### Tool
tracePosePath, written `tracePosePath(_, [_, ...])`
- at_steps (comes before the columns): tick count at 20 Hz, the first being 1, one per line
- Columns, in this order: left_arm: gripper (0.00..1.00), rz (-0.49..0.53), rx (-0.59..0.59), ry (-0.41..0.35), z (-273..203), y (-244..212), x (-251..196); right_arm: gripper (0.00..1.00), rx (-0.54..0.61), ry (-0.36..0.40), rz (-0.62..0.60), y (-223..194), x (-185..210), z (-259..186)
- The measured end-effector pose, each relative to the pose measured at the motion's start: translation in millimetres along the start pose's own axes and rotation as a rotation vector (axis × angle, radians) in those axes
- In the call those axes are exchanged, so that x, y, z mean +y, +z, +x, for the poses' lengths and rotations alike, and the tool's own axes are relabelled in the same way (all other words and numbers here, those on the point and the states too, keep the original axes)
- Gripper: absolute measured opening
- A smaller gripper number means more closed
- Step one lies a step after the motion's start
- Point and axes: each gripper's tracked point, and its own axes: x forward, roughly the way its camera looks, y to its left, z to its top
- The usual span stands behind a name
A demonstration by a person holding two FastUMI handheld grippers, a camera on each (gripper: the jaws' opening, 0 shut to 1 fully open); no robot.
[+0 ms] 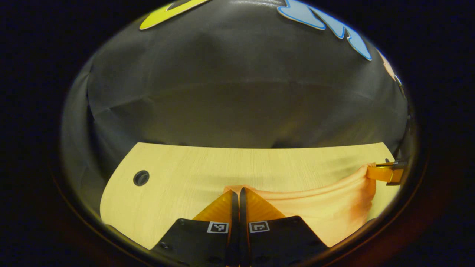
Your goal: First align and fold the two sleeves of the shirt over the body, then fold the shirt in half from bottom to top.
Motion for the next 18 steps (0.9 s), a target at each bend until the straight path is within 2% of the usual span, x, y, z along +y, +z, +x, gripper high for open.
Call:
tracePosePath(6, [0.06, 0.038, 0.023, -0.015, 2.6, -17.8, -4.5, 0.01, 0.034, -0.013, 0.061, -16.2, -3.5, 11.4])
tracePosePath(8, [0.1, 0.06, 0.02, -0.032, -3.1, -15.8, -10.4, 0.06, 0.032, -0.02, 0.071, -15.8, -3.4, 11.4])
tracePosePath(9, [0.19, 0.062, 0.019, -0.045, -6.0, -15.5, -13.6, 0.08, 0.03, -0.016, 0.069, -14.2, -2.8, 11.2])
tracePosePath(10, [0.39, 0.061, 0.009, -0.058, -10.1, -13.2, -16.9, 0.2, 0.03, -0.021, 0.065, -17.6, -4.5, 3.6])
tracePosePath(11, [0.59, 0.059, -0.002, -0.064, -12.9, -8.6, -19.4, 0.28, 0.026, -0.018, 0.066, -19.7, -4.7, -2.5])
tracePosePath(13, [1.0, 0.063, -0.023, -0.067, -17.9, -0.2, -19.5, 0.53, 0.03, -0.008, 0.072, -17.3, -1.6, -6.7])
tracePosePath(14, [0.91, 0.069, -0.031, -0.069, -21.8, 3.5, -20.2, 0.71, 0.03, -0.002, 0.072, -15.6, 0.3, -8.9])
tracePosePath(16, [0.94, 0.08, -0.041, -0.073, -31.7, 9.2, -22.0, 0.84, 0.017, 0.0, 0.069, -11.9, -0.5, -18.3])
tracePosePath(18, [0.94, 0.079, -0.064, -0.08, -50.3, 18.4, -26.0, 0.9, -0.016, -0.017, 0.059, -3.7, -3.5, -38.0])
